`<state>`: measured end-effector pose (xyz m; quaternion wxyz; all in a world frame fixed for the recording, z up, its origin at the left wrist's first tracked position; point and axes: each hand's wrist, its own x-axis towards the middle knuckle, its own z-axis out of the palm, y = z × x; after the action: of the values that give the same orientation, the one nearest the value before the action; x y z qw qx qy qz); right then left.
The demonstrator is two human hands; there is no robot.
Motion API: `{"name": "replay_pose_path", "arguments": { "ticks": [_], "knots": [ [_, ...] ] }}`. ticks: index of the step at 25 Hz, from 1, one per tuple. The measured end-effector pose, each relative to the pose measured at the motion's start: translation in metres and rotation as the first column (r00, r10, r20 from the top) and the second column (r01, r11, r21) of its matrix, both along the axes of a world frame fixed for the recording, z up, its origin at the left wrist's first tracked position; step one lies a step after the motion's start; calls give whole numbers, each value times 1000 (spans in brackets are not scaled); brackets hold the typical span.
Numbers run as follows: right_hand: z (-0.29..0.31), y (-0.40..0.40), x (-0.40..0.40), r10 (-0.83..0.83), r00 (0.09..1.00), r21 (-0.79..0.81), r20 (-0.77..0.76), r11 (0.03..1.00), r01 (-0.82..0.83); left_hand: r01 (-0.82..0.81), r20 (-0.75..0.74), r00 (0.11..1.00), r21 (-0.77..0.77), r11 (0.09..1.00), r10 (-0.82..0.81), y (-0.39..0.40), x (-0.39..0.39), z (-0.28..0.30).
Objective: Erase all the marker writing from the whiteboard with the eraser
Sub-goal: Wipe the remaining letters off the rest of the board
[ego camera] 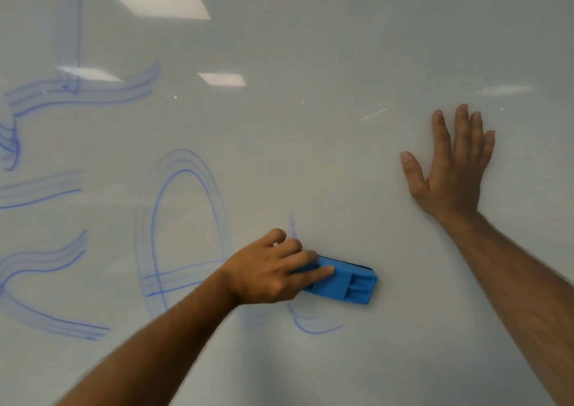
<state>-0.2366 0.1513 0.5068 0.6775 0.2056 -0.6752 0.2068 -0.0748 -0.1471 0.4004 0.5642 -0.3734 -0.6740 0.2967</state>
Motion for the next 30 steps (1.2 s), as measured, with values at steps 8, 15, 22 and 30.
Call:
{"name": "replay_pose_path", "arguments": {
  "ticks": [8, 15, 22, 30],
  "knots": [
    [-12, -7, 6, -16, 1000, -10, 13, 1000, 16, -18, -213, 968, 458, 889, 129, -38, 13, 64],
    [-33, -23, 17, -46, 997, 6, 67, 999, 46, 30, -48, 999, 304, 952, -16, -20, 7, -11],
    [-47, -32, 19, -37, 998, -8, 60, 999, 37, 26, 213, 976, 78, 997, -42, -18, 9, -118],
    [-49, -33, 18, -45, 998, -14, 42, 999, 45, 27, 217, 975, 102, 994, -48, -14, 10, -130]
  ]
}}
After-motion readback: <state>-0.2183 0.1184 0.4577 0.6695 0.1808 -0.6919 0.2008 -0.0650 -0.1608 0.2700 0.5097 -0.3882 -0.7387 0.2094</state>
